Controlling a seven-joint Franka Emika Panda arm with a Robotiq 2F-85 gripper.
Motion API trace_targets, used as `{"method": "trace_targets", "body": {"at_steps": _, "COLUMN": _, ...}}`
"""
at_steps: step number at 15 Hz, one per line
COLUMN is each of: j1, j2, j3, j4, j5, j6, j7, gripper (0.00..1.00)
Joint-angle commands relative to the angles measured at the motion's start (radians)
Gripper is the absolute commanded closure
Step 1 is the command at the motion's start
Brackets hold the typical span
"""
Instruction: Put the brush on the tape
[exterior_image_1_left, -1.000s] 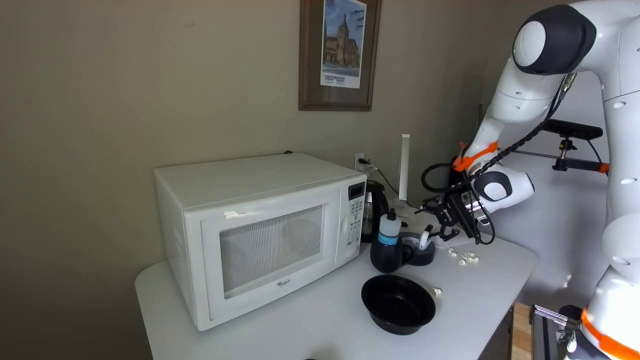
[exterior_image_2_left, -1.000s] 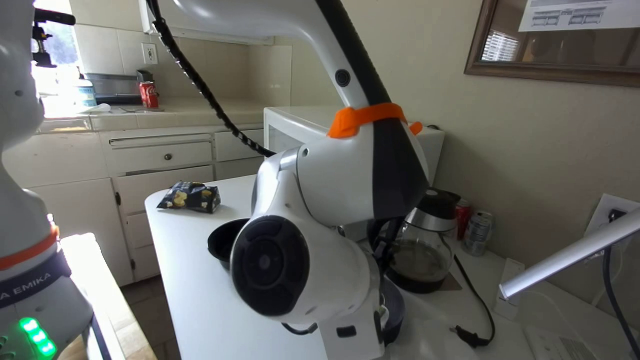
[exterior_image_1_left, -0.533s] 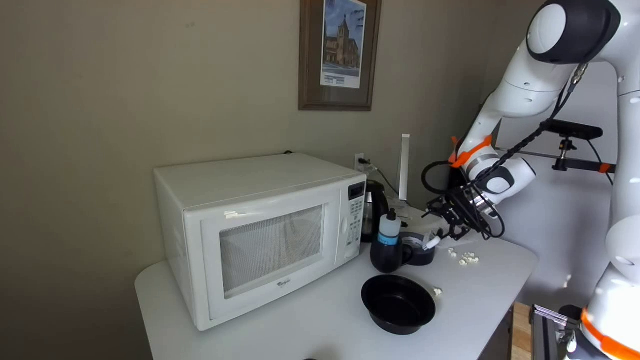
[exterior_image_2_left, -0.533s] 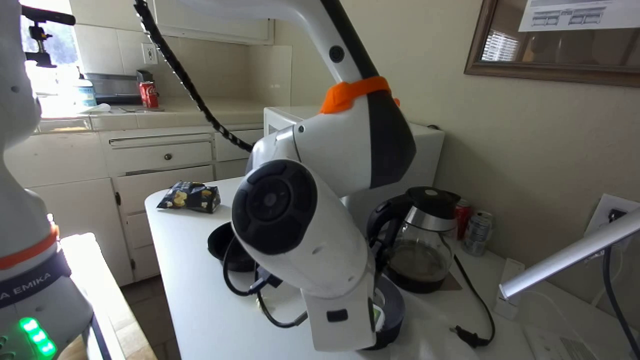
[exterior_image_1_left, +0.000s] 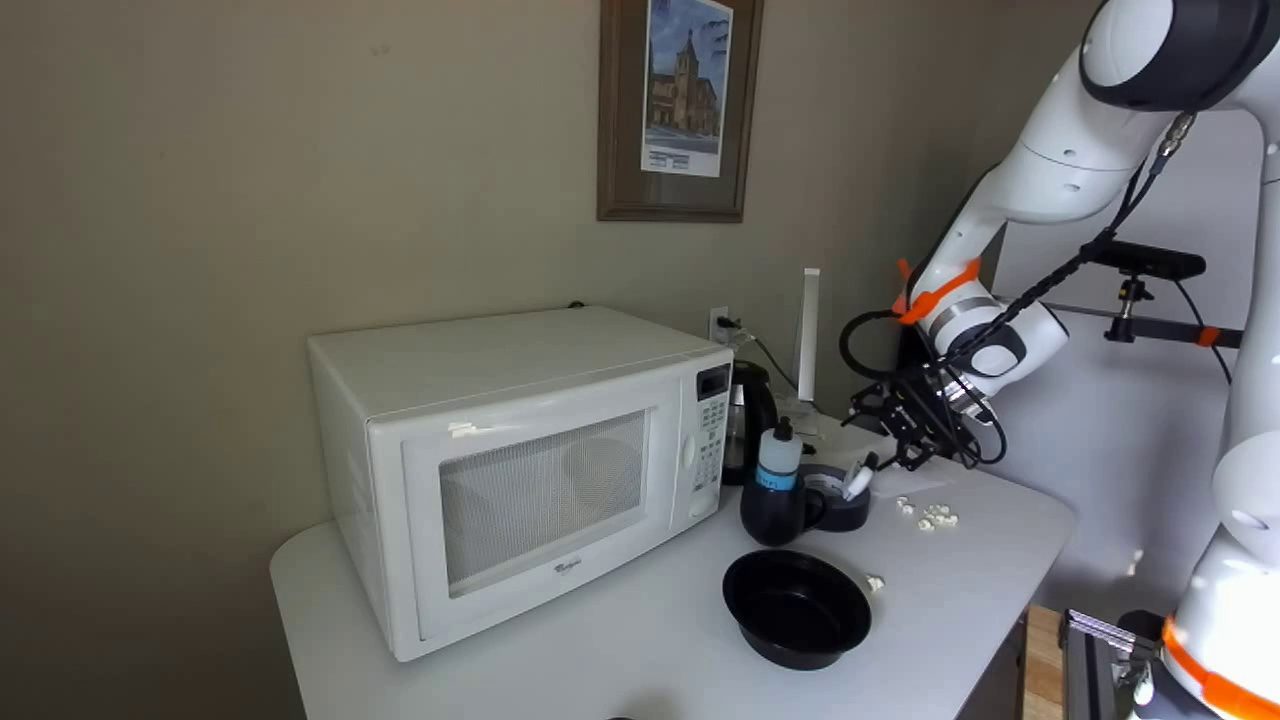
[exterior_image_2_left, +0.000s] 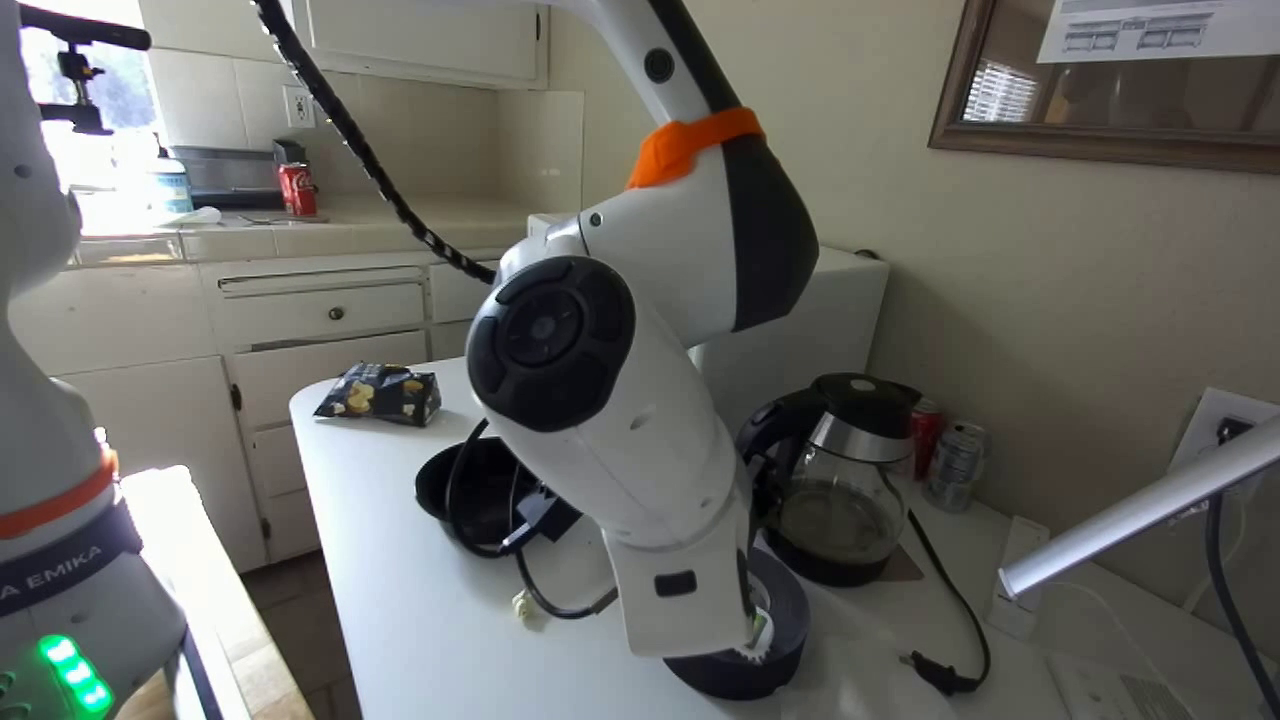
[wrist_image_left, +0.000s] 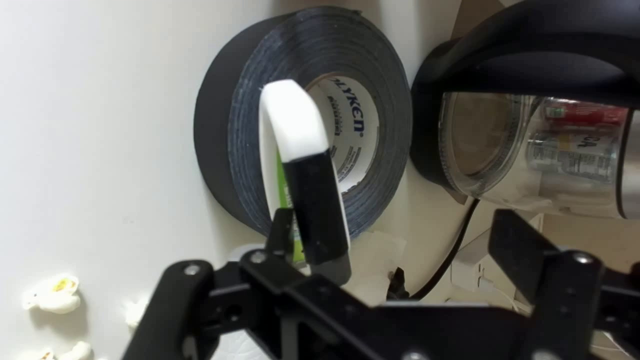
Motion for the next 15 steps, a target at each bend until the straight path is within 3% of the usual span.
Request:
{"method": "trace_targets", "body": {"at_steps": 1, "j1": 0.012, "j2": -0.002, "j3": 0.024, "j4": 0.003, "j5": -0.013, "j6": 0.045, "j7": 0.046, "gripper": 0.00}}
{"method": "trace_targets", "body": {"at_steps": 4, "j1": 0.025, "j2": -0.008, "j3": 0.040, "j4": 0.022, "j5": -0.040, "j6": 0.062, "j7": 0.097, "gripper": 0.00}}
{"method": "trace_targets", "body": {"at_steps": 7, "j1": 0.047, "j2": -0.021, "j3": 0.050, "j4": 0.007, "j5": -0.152, "j6": 0.137, "j7": 0.208, "gripper": 0.00}}
{"method": "trace_targets", "body": {"at_steps": 10, "j1": 0.057, "j2": -0.076, "j3": 0.040, "j4": -0.077, "j5": -0.395, "j6": 0.205, "j7": 0.320, "gripper": 0.00}}
{"method": "trace_targets", "body": {"at_steps": 12, "j1": 0.042, "j2": -0.108, "j3": 0.032, "j4": -0.132, "j5": -0.558, "j6": 0.170, "j7": 0.350, "gripper": 0.00}}
{"method": "trace_targets", "body": {"at_steps": 13, "j1": 0.068, "j2": -0.149, "j3": -0.016, "j4": -0.165, "j5": -0.641, "j6": 0.146, "j7": 0.352, "gripper": 0.00}}
{"method": "trace_targets", "body": {"at_steps": 15, "j1": 0.004, "j2": -0.234, "j3": 0.000, "j4": -0.209, "j5": -0.790, "j6": 0.100, "j7": 0.316, "gripper": 0.00}}
